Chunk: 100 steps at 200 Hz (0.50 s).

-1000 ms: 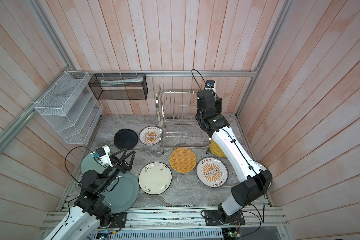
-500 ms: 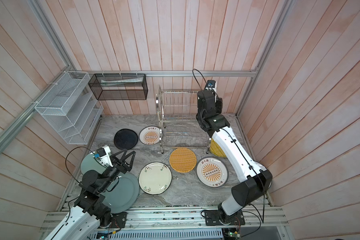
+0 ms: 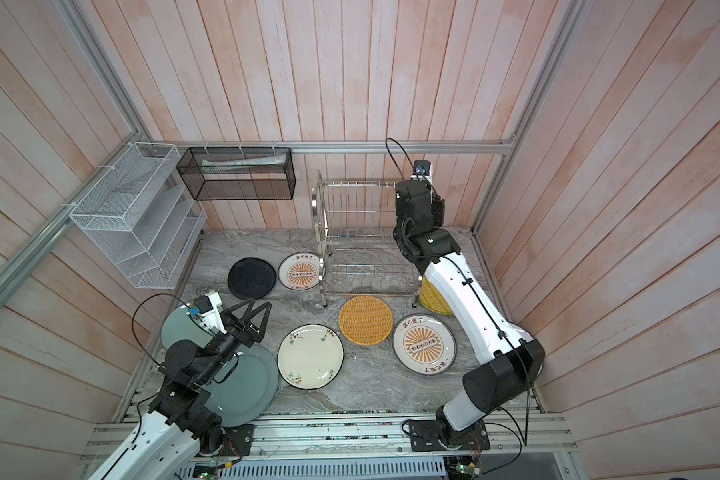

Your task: Load the plates into the dish rack

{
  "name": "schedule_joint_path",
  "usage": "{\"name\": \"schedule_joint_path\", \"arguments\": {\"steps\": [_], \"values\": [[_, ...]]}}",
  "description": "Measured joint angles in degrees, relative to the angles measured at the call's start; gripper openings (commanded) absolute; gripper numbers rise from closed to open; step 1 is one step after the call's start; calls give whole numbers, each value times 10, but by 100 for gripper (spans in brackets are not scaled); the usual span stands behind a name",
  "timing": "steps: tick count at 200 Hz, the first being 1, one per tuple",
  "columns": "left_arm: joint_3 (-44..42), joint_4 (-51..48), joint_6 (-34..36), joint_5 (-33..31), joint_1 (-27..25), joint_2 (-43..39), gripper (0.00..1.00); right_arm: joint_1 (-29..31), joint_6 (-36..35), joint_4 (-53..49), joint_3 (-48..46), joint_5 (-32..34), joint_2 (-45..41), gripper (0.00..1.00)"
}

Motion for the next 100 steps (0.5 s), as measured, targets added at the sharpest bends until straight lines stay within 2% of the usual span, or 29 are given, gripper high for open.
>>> {"name": "schedule_joint_path", "arguments": {"steps": [25, 57, 100], "values": [[-1, 0, 0, 0, 0, 0, 100, 0, 0, -3, 2, -2, 0, 34], [-1, 0, -2, -5, 0, 1, 100, 0, 3, -6, 8, -7, -1, 54], [-1, 0, -5, -11, 0, 2, 100, 0, 12, -9, 10, -18, -12, 74]]}}
